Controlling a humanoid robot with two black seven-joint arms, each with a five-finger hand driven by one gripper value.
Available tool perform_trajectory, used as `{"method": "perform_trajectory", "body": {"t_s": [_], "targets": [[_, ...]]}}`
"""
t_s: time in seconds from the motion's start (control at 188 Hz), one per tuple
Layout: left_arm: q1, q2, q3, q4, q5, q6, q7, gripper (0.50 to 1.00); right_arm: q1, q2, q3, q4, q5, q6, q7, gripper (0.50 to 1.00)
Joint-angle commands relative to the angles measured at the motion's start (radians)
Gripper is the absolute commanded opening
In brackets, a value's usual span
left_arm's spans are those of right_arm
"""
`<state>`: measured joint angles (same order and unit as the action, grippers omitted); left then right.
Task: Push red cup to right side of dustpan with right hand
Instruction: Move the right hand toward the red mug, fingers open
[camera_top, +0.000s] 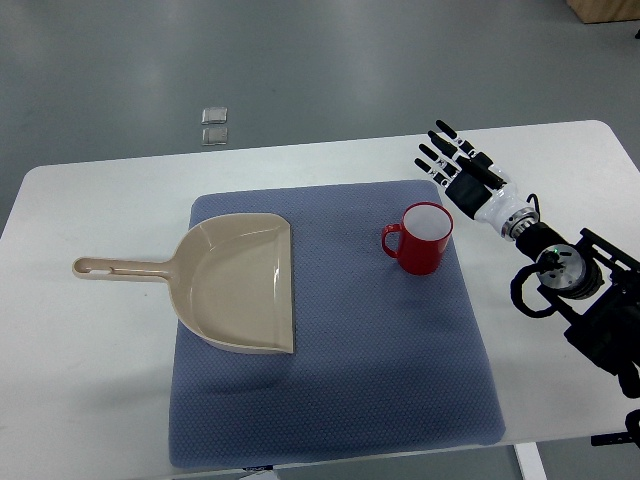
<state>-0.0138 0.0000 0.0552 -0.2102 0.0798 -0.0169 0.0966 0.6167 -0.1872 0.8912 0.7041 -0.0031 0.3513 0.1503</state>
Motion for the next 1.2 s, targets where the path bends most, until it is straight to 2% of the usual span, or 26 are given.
{"method": "perform_trajectory", "body": {"t_s": [0.0, 0.191, 0.25, 0.425, 0.515, 0.563, 0.706, 0.759, 0.871, 0.961, 1.195], "targets": [[0.0, 0.0, 0.0, 0.0, 0.0, 0.0, 0.0, 1.0, 0.0, 0.0, 0.0, 0.0, 0.0, 0.0, 0.0, 0.936], [0.0, 0.0, 0.0, 0.0, 0.0, 0.0, 0.0, 1.0, 0.002, -0.005, -0.009, 0.003, -0.002, 0.005, -0.002, 0.936], [0.0, 0.0, 0.0, 0.002, 0.0, 0.0, 0.0, 1.0, 0.003, -0.008, -0.009, 0.003, -0.011, 0.028, -0.002, 0.936], [0.0, 0.0, 0.0, 0.0, 0.0, 0.0, 0.0, 1.0, 0.003, -0.029, -0.009, 0.005, -0.152, 0.156, 0.0, 0.936], [0.0, 0.0, 0.0, 0.0, 0.0, 0.0, 0.0, 1.0, -0.003, -0.083, -0.006, 0.006, -0.282, 0.26, 0.009, 0.938], [0.0, 0.0, 0.0, 0.0, 0.0, 0.0, 0.0, 1.0, -0.005, -0.103, -0.006, 0.008, -0.336, 0.26, 0.025, 0.936], [0.0, 0.0, 0.0, 0.0, 0.0, 0.0, 0.0, 1.0, -0.006, -0.166, -0.006, 0.008, -0.482, 0.26, 0.101, 0.938], [0.0, 0.0, 0.0, 0.0, 0.0, 0.0, 0.0, 1.0, -0.006, -0.187, -0.006, 0.009, -0.541, 0.26, 0.17, 0.936], [0.0, 0.0, 0.0, -0.001, 0.0, 0.0, 0.0, 1.0, -0.011, -0.218, -0.009, 0.011, -0.704, 0.26, 0.363, 0.936], [0.0, 0.0, 0.0, -0.001, 0.0, 0.0, 0.0, 1.0, -0.021, -0.221, -0.012, 0.012, -0.816, 0.26, 0.456, 0.936], [0.0, 0.0, 0.0, 0.0, 0.0, 0.0, 0.0, 1.0, -0.063, -0.199, -0.014, 0.012, -0.914, 0.26, 0.461, 0.936]]}}
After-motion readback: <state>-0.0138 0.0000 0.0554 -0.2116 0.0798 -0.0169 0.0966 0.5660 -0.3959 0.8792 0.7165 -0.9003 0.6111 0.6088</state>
